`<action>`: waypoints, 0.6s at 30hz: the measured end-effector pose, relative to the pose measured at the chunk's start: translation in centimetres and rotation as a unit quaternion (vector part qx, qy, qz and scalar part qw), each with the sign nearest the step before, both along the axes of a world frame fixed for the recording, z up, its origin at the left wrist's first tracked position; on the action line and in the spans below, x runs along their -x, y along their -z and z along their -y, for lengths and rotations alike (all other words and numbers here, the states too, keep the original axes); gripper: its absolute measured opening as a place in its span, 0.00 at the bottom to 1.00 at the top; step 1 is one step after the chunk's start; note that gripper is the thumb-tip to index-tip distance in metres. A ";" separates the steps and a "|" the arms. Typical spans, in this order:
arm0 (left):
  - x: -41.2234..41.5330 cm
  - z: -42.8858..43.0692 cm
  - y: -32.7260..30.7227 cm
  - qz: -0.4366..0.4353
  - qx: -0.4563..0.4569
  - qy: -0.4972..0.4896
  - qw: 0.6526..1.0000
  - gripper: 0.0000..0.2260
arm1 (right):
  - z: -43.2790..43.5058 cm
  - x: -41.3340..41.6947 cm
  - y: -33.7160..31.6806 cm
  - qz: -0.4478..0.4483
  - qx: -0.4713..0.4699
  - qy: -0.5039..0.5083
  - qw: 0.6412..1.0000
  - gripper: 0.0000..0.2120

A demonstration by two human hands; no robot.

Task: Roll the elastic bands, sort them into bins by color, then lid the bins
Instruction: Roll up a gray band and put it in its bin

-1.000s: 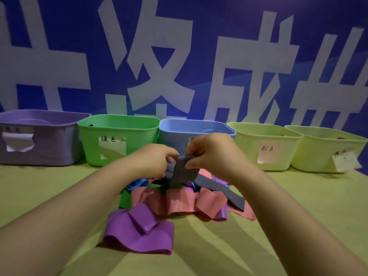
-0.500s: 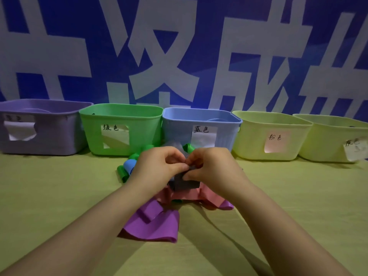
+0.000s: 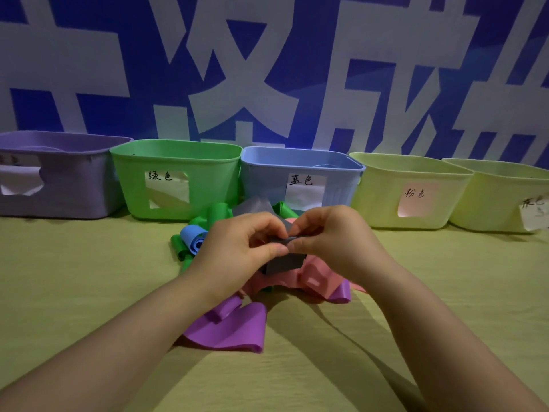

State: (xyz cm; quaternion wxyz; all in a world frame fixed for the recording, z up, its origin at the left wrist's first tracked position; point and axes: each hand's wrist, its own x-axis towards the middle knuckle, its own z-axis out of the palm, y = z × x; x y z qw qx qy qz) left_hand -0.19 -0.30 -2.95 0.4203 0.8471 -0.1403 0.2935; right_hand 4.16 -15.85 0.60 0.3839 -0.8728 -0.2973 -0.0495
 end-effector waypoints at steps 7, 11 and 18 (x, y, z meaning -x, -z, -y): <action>0.0 -0.3 0.3 0.046 -0.102 -0.040 0.993 0.08 | 0.2 -0.1 0.1 -0.008 0.034 -0.018 0.999 0.04; -0.2 -0.3 0.5 0.003 -0.052 -0.037 0.998 0.02 | 0.3 0.3 -0.1 0.018 0.071 -0.017 0.997 0.05; 0.0 0.3 0.8 -0.066 -0.048 -0.062 0.995 0.03 | 0.0 0.4 0.0 0.088 0.170 -0.015 0.981 0.09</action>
